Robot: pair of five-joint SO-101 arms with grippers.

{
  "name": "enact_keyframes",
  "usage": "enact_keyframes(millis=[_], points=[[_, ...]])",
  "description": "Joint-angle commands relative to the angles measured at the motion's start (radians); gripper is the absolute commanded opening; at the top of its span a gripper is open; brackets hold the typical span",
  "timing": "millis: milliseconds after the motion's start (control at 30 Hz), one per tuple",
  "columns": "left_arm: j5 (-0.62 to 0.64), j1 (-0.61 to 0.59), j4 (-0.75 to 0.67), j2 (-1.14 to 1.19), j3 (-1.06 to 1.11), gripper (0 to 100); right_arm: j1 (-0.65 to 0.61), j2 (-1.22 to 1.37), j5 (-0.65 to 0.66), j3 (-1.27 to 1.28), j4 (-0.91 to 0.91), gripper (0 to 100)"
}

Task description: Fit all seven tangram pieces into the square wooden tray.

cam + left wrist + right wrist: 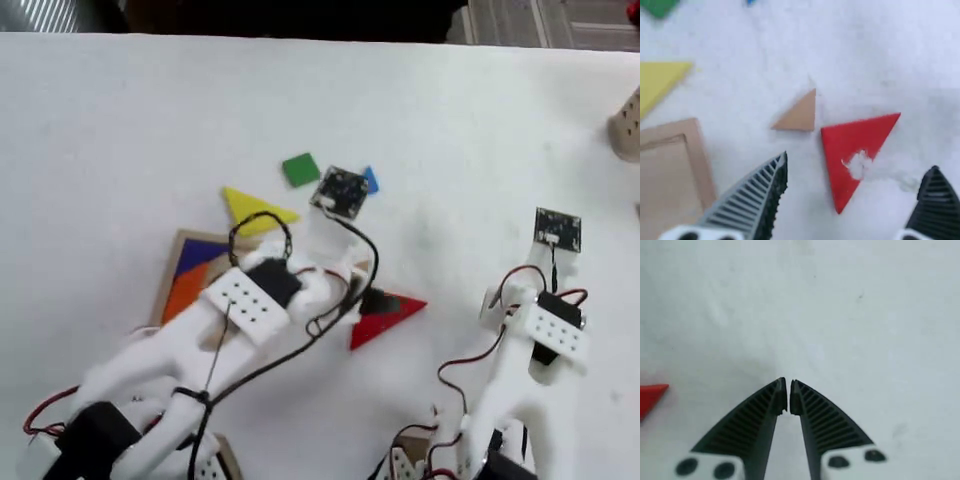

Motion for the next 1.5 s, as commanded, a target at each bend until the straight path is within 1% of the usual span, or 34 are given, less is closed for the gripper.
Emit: enact_keyframes(millis=[0, 100, 167, 267, 367, 400, 467, 600, 667, 767, 833, 900, 1000, 1133, 1200, 1267, 1400, 1467], points=[[0.006, -0.102, -0.075, -0.007, -0.006, 40, -0.036, -0.165, -0.018, -0.020, 0.070, 1.8], [0.006, -0.127, -0.075, -0.007, 0.000, 43, -0.099, -0.305, -0.017, 0.014, 0.134, 1.8], [0.008, -0.127, -0.075, -0.008, 0.011, 46, -0.166, -0.403, -0.015, 0.037, 0.173, 1.8], [0.008, -0.127, -0.075, -0.008, 0.011, 46, -0.298, -0.550, 0.052, 0.089, 0.222, 1.8], [0.005, -0.128, -0.075, -0.008, 0.012, 46, -0.410, -0.705, 0.114, 0.152, 0.228, 2.3], [0.005, -0.130, -0.075, -0.008, 0.012, 46, -0.433, -0.759, 0.123, 0.175, 0.223, 3.9], [0.005, -0.154, -0.077, -0.008, 0.012, 46, -0.453, -0.865, 0.126, 0.222, 0.214, 10.4], [0.003, -0.202, -0.112, -0.007, 0.014, 46, -0.455, -1.058, 0.037, 0.336, 0.219, 24.9], [0.005, -0.208, -0.118, -0.007, 0.012, 46, -0.470, -1.141, 0.002, 0.387, 0.220, 29.4], [0.011, -0.199, -0.132, -0.007, 0.006, 46, -0.573, -1.248, -0.091, 0.457, 0.234, 30.7], [0.012, -0.189, -0.184, -0.007, 0.011, 46, -0.654, -1.270, -0.164, 0.470, 0.239, 30.7], [0.020, -0.179, -0.224, -0.007, 0.012, 46, -0.714, -1.254, -0.222, 0.477, 0.196, 30.7], [0.074, -0.145, -0.256, -0.008, -0.002, 46, -0.780, -1.244, -0.292, 0.522, 0.104, 30.7], [0.091, -0.085, -0.229, -0.008, -0.012, 46, -0.788, -1.244, -0.459, 0.578, -0.076, 30.7], [0.091, -0.081, -0.224, -0.008, -0.017, 46, -0.786, -1.244, -0.520, 0.609, -0.150, 30.7], [0.087, -0.084, -0.224, -0.008, -0.018, 46, -0.785, -1.244, -0.511, 0.631, -0.199, 30.7], [0.086, -0.074, -0.198, -0.010, -0.012, 46, -0.776, -1.236, -0.437, 0.632, -0.216, 30.3], [0.089, -0.074, -0.181, -0.015, -0.017, 46, -0.736, -1.236, -0.414, 0.632, -0.214, 28.0]])
